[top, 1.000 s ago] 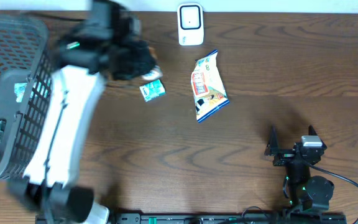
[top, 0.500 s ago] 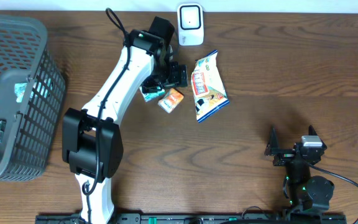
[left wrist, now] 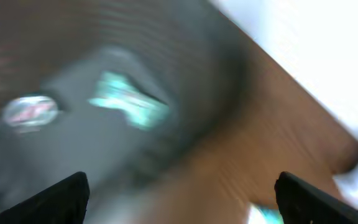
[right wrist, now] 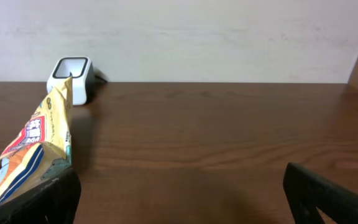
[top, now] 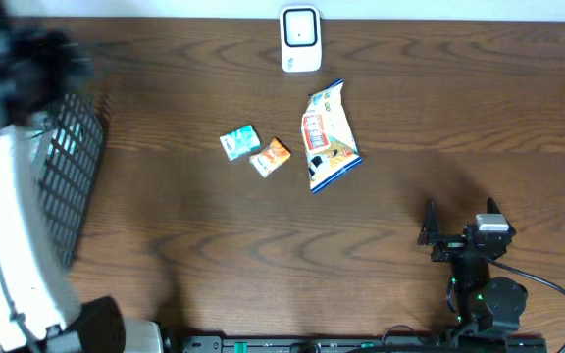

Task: Scan the item barcode
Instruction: 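Carry the orange tissue pack to the scanner and release it, then reach into the basket and grasp the light green pouch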

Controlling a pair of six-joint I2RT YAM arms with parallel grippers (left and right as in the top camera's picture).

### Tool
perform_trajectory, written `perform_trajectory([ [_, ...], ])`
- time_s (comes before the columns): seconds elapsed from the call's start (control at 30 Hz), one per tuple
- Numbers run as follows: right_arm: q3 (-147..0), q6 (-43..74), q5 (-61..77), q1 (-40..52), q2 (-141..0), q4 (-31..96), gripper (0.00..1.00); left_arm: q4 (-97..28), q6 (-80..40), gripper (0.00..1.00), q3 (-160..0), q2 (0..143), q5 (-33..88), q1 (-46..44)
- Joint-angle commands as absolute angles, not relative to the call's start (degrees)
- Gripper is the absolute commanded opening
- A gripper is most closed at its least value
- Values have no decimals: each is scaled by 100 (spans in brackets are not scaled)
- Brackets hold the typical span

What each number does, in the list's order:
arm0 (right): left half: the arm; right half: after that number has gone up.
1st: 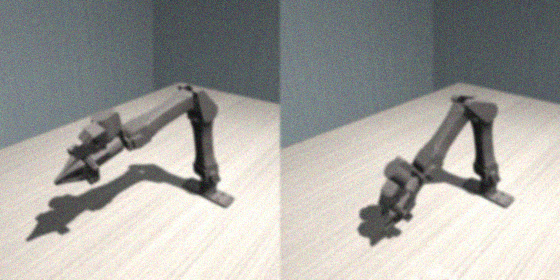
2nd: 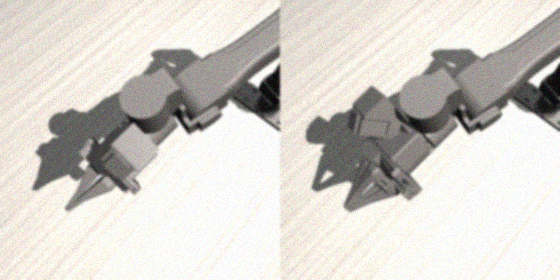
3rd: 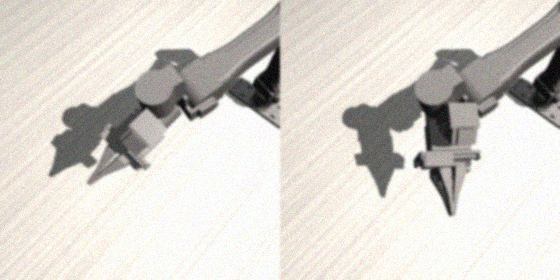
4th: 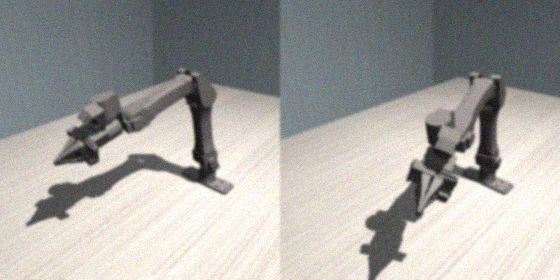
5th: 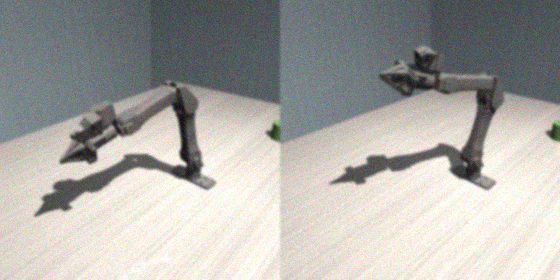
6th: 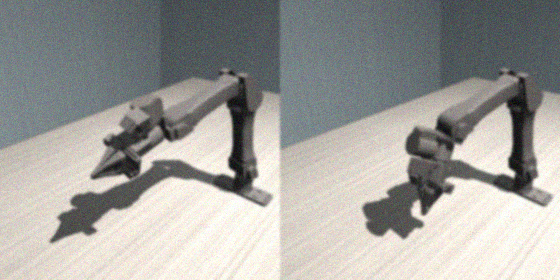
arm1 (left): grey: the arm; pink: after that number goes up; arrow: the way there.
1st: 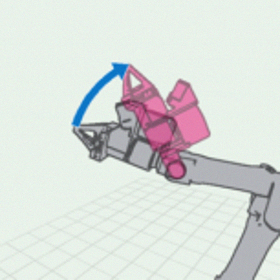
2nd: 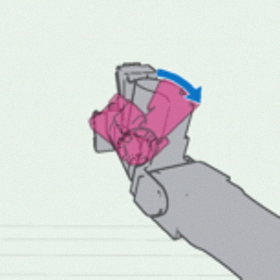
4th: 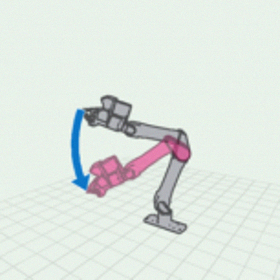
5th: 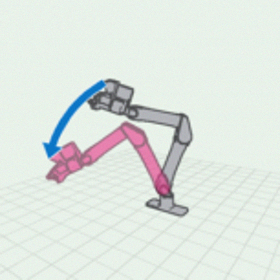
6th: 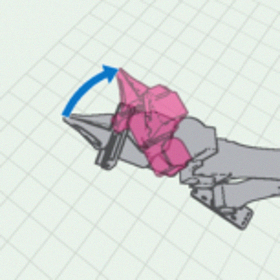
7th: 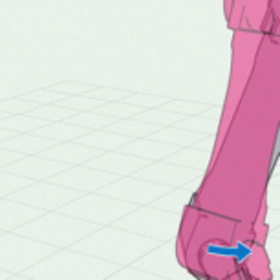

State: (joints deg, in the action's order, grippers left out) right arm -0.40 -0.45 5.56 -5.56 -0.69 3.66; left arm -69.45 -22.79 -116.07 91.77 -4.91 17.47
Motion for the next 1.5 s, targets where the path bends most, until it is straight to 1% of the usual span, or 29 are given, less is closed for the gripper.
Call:
perform_trajectory([
  [0.0,-32,16,552,-602,-38,392,99,-7098,-2939,95,-11542,9290,-1081,2895],
  [0.13,-32,19,554,-602,-38,390,99,-7185,-2976,95,-11161,9566,-1240,3730],
  [0.27,-32,16,554,-602,-38,392,99,-7185,-3446,95,-10707,9891,-1647,4099],
  [0.37,-32,16,552,-602,-38,390,99,-7013,-3857,96,-10401,10228,-1699,4248],
  [0.43,-32,19,552,-602,-38,390,99,-6836,-3826,96,-10339,10466,-1686,4230],
  [0.47,-32,19,554,-602,-38,392,99,-6659,-3557,98,-10339,10602,-1520,4193],
  [0.57,-32,16,552,-602,-38,390,99,-6036,-2764,98,-10339,10842,-569,4047],
  [0.63,-32,16,552,-602,-38,390,99,-5756,-2794,98,-10339,10936,-355,3940],
  [0.73,-32,16,552,-602,-38,392,99,-5492,-3127,98,-10339,11063,-336,3798],
  [0.87,-32,16,552,-602,-38,390,99,-5183,-3107,98,-10337,11277,-316,3610],
  [1.13,-32,16,552,-602,-38,390,99,-4615,-2287,98,-10337,12097,-294,3229],
  [1.47,-32,19,552,-602,-38,390,99,-4445,-2027,98,-10337,12870,-257,3205],
])
